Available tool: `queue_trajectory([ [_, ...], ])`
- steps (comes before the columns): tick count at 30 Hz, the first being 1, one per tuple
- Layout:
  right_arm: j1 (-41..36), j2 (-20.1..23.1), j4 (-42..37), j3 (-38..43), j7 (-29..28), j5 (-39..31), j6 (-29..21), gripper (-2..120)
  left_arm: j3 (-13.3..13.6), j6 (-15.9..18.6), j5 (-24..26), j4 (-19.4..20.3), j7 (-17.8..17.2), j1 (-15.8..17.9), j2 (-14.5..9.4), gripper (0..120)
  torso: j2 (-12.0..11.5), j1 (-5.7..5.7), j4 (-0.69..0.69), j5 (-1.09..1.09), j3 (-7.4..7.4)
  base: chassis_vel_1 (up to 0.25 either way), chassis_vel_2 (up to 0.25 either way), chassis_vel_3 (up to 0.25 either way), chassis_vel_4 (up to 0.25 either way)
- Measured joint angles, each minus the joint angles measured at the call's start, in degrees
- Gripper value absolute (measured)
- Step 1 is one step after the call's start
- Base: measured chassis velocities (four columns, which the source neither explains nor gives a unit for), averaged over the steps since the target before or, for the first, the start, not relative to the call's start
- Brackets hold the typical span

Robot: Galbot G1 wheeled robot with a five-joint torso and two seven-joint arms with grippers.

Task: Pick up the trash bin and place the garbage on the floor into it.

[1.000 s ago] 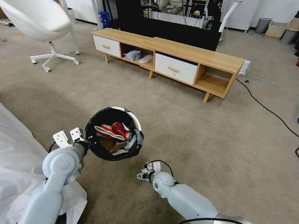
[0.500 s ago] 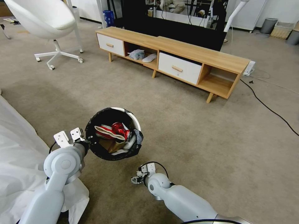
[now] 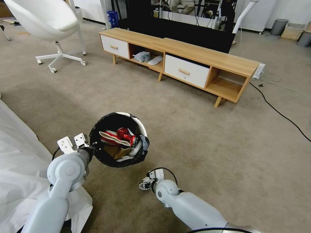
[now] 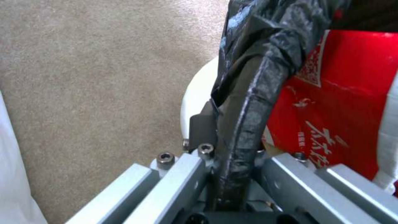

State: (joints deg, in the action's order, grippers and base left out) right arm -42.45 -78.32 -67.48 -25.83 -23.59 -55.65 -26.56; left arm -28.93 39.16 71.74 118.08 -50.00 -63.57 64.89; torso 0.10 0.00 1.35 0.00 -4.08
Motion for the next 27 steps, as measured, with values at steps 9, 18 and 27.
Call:
queue_trajectory([
  [9,0.1,0.0,0.1,-0.2,0.5,0.2,0.3,61,0.0,0.0,-0.4,-0.3,0.1,0.0,0.2,0,0.0,0.0,0.01,-0.02,0.01,0.0,0.0,0.0,0.0],
  [18,0.1,0.1,0.2,-0.2,0.7,0.3,0.4,26,0.0,0.0,-0.5,-0.4,0.3,0.0,0.3,0,0.0,0.0,-0.02,0.0,0.01,0.0,0.0,0.0,0.0],
  [27,0.4,0.3,-0.5,-0.3,0.5,-0.1,0.6,0,0.5,0.0,-0.6,-0.3,0.3,0.0,0.2,0,0.0,0.0,-0.01,0.01,0.0,0.0,0.0,0.0,0.0],
])
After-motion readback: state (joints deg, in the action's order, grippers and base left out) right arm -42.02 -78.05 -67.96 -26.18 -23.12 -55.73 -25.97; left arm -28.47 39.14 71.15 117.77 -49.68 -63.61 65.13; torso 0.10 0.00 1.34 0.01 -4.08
